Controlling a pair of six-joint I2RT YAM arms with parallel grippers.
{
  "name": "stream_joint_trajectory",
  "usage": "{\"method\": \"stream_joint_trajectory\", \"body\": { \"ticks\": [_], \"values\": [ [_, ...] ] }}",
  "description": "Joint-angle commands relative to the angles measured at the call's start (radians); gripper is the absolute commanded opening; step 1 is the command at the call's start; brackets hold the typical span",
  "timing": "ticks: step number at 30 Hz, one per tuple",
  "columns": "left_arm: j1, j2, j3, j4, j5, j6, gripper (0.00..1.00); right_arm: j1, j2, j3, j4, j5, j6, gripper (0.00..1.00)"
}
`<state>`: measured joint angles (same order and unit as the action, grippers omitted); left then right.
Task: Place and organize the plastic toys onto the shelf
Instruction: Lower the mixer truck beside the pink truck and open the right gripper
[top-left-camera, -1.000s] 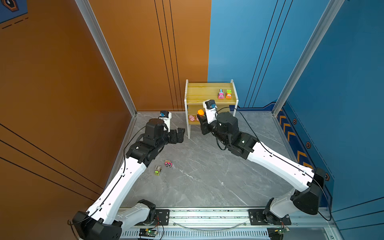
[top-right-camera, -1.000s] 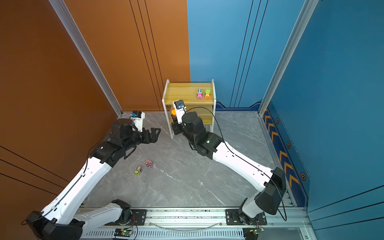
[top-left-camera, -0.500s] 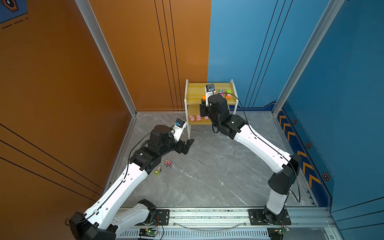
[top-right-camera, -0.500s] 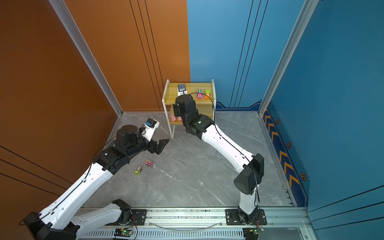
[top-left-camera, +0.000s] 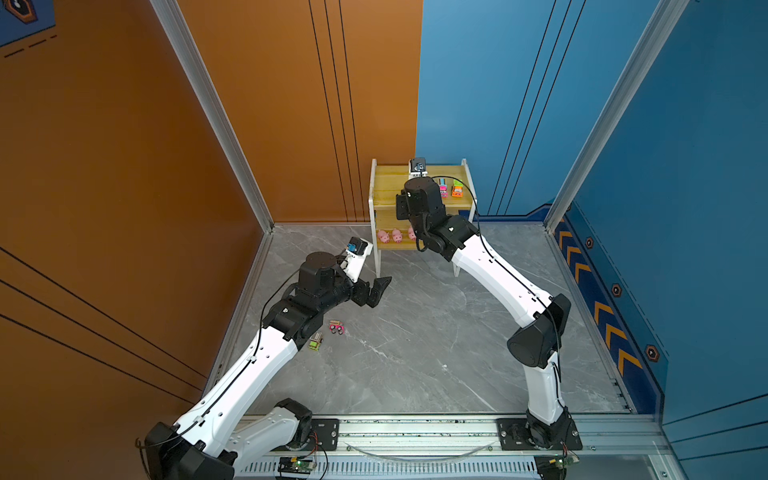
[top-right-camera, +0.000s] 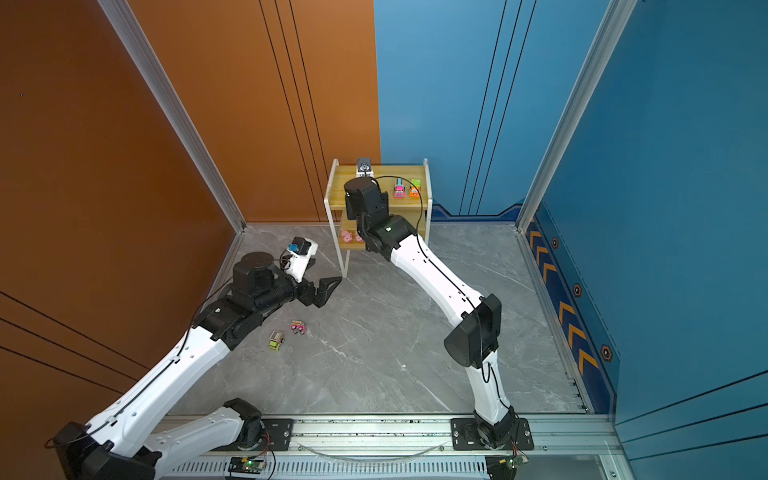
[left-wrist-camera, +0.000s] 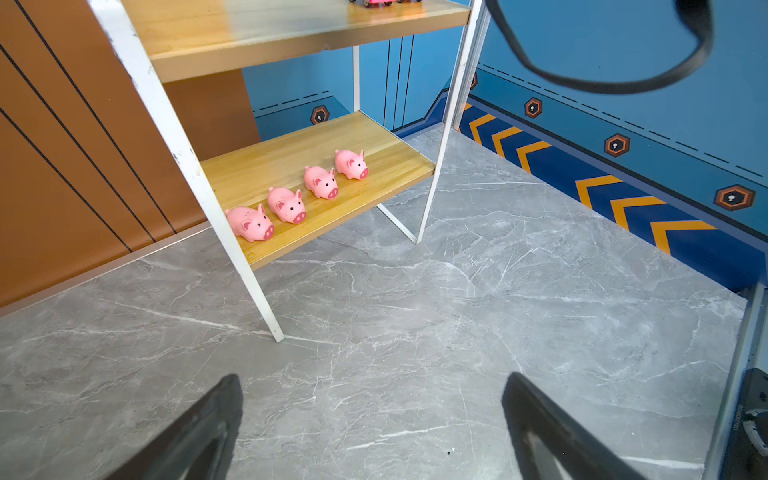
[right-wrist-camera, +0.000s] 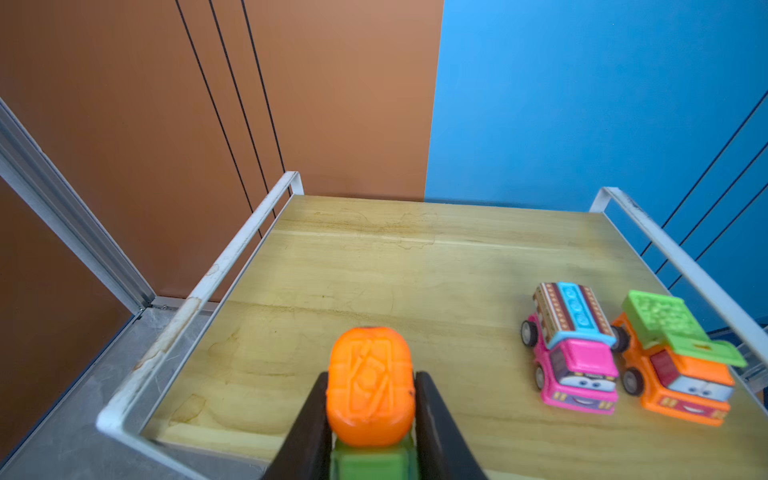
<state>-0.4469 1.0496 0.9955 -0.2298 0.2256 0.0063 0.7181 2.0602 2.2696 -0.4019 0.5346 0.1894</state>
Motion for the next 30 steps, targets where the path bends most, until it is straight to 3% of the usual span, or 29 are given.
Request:
{"method": "stream_joint_trajectory", "body": {
  "ticks": [1, 10, 30],
  "values": [
    [0.017, 0.008, -0.003, 0.033, 0.052, -0.04, 0.99, -0.009, 0.038, 0.067, -0.053, 0.041, 0.021, 0.25],
    [0.022, 0.015, -0.008, 0.032, 0.08, -0.054, 0.99, -0.068, 0.08, 0.113, -0.06, 0.025, 0.032, 0.25],
    [0.03, 0.025, -0.006, 0.033, 0.091, -0.068, 0.99, -0.08, 0.15, 0.184, -0.074, -0.004, 0.032, 0.26]
  ]
}}
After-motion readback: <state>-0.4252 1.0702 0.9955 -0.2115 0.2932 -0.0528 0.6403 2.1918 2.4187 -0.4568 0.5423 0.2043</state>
